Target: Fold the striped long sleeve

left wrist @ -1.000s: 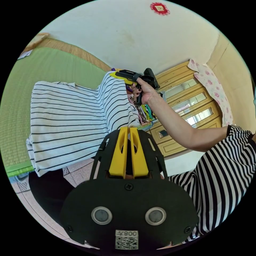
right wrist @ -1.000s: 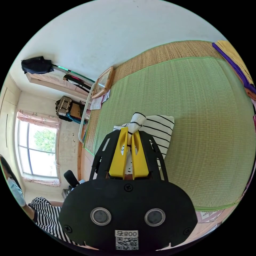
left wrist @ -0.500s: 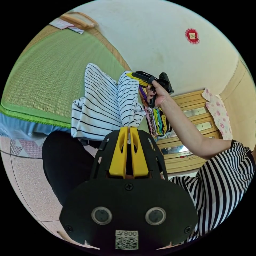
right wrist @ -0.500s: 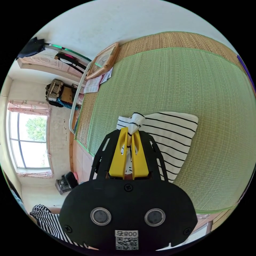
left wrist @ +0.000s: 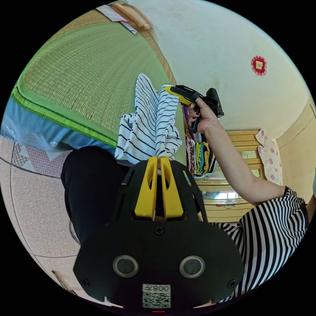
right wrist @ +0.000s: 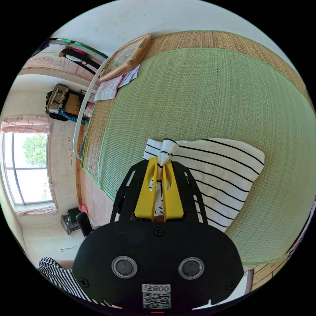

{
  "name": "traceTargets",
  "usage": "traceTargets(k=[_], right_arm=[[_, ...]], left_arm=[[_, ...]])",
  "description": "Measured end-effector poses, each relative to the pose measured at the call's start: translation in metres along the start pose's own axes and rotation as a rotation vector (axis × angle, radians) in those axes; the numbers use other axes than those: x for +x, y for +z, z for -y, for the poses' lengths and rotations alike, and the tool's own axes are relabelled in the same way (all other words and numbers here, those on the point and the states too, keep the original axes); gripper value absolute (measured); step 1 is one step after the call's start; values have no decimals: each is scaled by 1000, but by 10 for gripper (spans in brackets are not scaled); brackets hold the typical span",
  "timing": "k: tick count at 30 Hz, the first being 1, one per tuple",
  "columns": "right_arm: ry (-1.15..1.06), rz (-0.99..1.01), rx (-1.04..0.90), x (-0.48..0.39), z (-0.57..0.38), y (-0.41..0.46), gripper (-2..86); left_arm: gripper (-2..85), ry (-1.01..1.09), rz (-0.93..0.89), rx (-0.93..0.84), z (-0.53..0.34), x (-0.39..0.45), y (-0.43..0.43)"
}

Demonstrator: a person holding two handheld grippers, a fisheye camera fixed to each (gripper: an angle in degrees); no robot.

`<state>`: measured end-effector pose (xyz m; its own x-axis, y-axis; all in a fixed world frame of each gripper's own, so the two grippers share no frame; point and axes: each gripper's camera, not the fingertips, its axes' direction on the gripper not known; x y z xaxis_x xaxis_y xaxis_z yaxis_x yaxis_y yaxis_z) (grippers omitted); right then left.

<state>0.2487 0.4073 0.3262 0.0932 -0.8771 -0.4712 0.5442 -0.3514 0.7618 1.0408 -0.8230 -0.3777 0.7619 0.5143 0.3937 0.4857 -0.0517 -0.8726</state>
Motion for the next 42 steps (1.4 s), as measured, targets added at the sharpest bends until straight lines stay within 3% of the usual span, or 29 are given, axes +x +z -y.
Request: traceTargets(k=[22,32,42], right_arm=[[-24,-3,-95,-51,40,-19,35],[-56,77,-65,-62,38,-48,44],[-91,158,-14,-68,27,-81,32]], left_arm=[[11,-216,-126,-8,-52,-114,93],[7,-276,-155,2,-68,-127,110],[3,-238,-56,44,-79,-103,112]])
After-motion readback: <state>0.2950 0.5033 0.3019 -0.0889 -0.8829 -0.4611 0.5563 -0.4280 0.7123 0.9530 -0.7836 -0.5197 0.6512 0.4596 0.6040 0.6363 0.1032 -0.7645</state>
